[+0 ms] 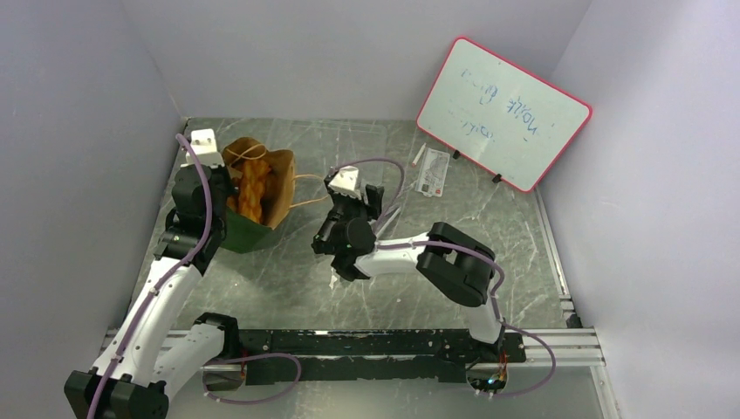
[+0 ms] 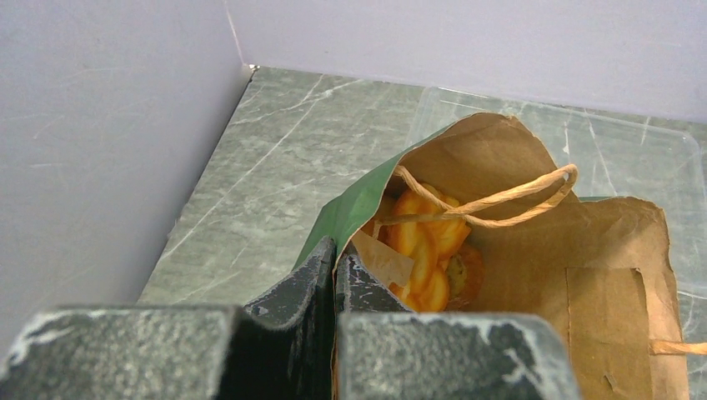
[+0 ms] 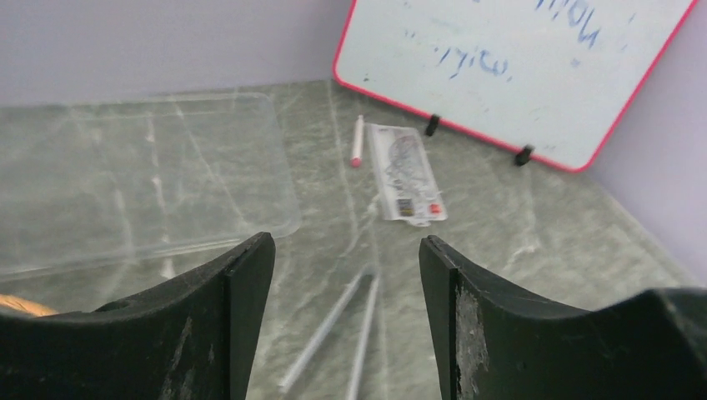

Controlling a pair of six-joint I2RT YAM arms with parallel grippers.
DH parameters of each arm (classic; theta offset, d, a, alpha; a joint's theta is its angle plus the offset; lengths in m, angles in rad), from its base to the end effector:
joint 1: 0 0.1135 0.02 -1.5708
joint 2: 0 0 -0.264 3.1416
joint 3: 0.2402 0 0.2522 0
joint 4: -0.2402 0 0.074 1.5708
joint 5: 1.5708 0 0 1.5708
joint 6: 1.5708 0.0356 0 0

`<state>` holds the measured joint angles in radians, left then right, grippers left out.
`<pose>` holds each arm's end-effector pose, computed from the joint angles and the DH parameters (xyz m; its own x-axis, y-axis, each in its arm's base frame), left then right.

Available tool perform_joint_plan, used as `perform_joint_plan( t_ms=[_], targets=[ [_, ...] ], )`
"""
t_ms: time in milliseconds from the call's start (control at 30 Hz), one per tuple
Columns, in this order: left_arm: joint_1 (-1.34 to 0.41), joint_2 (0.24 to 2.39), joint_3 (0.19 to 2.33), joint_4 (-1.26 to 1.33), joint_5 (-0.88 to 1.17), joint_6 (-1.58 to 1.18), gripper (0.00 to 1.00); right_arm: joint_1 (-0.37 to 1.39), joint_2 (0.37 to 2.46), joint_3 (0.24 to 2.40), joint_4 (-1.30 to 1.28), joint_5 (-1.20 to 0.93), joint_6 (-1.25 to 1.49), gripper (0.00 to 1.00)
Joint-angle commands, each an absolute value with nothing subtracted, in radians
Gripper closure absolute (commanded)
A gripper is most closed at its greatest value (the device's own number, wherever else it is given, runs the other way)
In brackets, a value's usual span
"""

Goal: Take the fake bread out of the paper bag
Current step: Place the clamp at the center of the board.

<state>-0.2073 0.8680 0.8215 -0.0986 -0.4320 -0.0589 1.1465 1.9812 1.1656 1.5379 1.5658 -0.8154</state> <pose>0.2008 -0.0270 0.3481 -0.1284 -0.0276 -0.9913 -0.2264 0.9740 0.0022 0.1941 0.3431 0.2674 -0.0349 -0.0862 -0.9957 0.4068 0.9088 -0.0930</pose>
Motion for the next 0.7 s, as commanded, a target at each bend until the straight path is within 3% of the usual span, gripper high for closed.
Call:
perform_joint_plan(
  t_ms=[0, 100, 200, 300, 367, 400, 467, 600, 667],
  targets=[
    [-0.204, 0.862, 0.854, -0.017, -0.401, -0.047, 0.93, 1.145, 1.993, 1.196, 1.82, 1.52, -1.278, 0.32],
    [-0.203, 0.878, 0.894, -0.052, -0.377, -0.06, 0.93, 1.15, 1.957, 1.112, 1.819, 1.451, -1.487, 0.32],
    [-0.202, 0.904, 0.937, -0.089, -0.347, -0.073, 0.93, 1.149, 1.862, 0.992, 1.65, 1.419, -1.394, 0.35],
    [-0.201, 0.916, 0.961, -0.117, -0.337, -0.082, 0.93, 1.149, 1.739, 1.014, 0.905, 1.327, -0.841, 0.35],
    [-0.201, 0.908, 0.961, -0.124, -0.34, -0.079, 0.93, 1.133, 1.71, 1.209, 0.212, 1.155, -0.329, 0.39],
    [-0.201, 0.904, 0.962, -0.128, -0.344, -0.076, 0.93, 1.113, 1.71, 1.283, 0.057, 1.078, -0.214, 0.42],
    [-0.199, 0.892, 0.965, -0.143, -0.346, -0.071, 0.93, 1.095, 1.716, 1.346, -0.004, 0.965, -0.225, 0.44],
    [-0.198, 0.877, 0.983, -0.179, -0.333, -0.064, 0.93, 1.013, 1.792, 1.535, -0.409, 0.621, -0.19, 0.38],
    [-0.196, 0.877, 0.994, -0.198, -0.322, -0.068, 0.93, 0.975, 1.778, 1.5, -0.433, 0.491, -0.202, 0.36]
  ],
)
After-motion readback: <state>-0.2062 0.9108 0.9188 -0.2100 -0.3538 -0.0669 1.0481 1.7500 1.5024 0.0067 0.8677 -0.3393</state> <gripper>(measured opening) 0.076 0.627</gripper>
